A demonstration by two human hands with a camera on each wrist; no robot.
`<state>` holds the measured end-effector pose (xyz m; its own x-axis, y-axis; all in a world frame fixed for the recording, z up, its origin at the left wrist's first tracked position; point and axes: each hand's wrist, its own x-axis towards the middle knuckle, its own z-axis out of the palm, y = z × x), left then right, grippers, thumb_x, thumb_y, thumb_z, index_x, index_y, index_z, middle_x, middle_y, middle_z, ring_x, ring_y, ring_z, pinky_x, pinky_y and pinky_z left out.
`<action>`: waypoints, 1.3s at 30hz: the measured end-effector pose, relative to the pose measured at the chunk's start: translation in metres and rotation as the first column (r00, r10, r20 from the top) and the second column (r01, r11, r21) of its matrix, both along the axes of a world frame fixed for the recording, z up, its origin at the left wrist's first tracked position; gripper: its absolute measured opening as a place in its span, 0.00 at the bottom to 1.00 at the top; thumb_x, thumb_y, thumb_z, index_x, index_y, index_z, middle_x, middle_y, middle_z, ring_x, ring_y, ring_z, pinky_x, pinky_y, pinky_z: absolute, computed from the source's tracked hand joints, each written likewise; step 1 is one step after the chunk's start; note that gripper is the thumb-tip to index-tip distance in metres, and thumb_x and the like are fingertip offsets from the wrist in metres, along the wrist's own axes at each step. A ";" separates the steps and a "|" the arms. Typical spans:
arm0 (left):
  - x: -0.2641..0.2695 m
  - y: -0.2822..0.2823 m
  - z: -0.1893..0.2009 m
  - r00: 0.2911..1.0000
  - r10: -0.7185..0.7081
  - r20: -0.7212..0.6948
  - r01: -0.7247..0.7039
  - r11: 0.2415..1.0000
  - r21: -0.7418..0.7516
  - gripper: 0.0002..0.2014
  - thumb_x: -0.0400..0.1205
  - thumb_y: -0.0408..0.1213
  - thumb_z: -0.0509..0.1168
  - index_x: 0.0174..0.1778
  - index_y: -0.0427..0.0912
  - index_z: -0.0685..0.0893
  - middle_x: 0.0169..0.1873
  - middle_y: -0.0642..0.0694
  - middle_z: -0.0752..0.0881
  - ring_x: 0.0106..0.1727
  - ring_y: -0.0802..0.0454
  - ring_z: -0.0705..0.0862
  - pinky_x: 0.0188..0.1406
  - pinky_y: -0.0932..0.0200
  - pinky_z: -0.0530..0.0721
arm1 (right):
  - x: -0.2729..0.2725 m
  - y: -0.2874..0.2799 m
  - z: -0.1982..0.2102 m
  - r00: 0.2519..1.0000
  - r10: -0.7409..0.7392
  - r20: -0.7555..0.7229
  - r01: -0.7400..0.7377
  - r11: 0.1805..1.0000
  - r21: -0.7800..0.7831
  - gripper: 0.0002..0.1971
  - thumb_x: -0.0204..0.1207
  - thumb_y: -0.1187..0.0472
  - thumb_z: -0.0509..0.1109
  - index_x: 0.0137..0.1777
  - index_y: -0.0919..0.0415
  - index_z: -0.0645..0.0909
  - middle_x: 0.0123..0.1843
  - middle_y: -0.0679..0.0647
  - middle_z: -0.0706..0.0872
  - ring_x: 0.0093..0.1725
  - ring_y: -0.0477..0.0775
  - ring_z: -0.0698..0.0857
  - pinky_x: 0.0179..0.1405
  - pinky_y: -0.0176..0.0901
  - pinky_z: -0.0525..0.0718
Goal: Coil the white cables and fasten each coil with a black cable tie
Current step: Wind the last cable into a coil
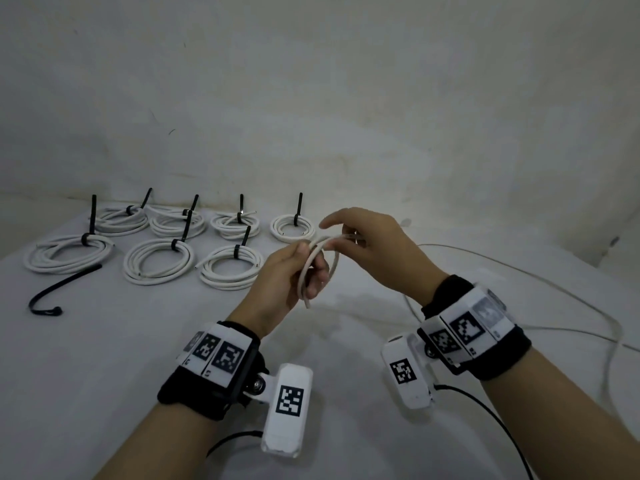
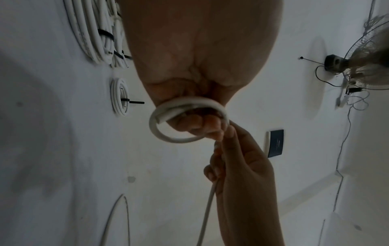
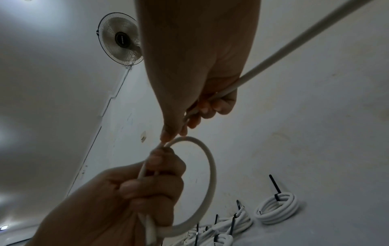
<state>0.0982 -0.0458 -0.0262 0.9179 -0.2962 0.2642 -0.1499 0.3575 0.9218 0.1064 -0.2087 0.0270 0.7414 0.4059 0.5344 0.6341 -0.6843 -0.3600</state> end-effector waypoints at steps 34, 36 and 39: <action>0.025 0.036 0.000 0.881 -0.434 -0.187 0.326 0.844 -0.427 0.13 0.80 0.41 0.62 0.29 0.44 0.79 0.19 0.54 0.68 0.19 0.60 0.54 0.16 0.68 0.65 | 0.013 -0.012 -0.017 0.895 0.095 -0.435 -0.015 0.983 0.185 0.11 0.85 0.59 0.61 0.45 0.61 0.81 0.30 0.52 0.81 0.29 0.51 0.85 0.35 0.47 0.84; 0.035 0.048 -0.004 0.854 -0.513 -0.084 0.371 0.715 -0.593 0.13 0.83 0.38 0.58 0.35 0.40 0.80 0.22 0.50 0.73 0.21 0.58 0.59 0.21 0.64 0.68 | 0.018 -0.034 -0.020 0.929 0.016 -0.369 0.038 0.989 0.140 0.06 0.85 0.59 0.61 0.51 0.59 0.79 0.30 0.54 0.78 0.28 0.51 0.81 0.36 0.48 0.84; 0.044 0.061 -0.006 0.855 -0.519 0.000 0.347 0.572 -0.743 0.18 0.87 0.38 0.51 0.40 0.34 0.81 0.26 0.43 0.77 0.24 0.54 0.64 0.28 0.58 0.73 | 0.021 -0.063 -0.023 0.954 -0.092 -0.285 0.110 0.993 0.048 0.03 0.85 0.60 0.59 0.54 0.52 0.72 0.33 0.55 0.75 0.26 0.45 0.73 0.32 0.41 0.82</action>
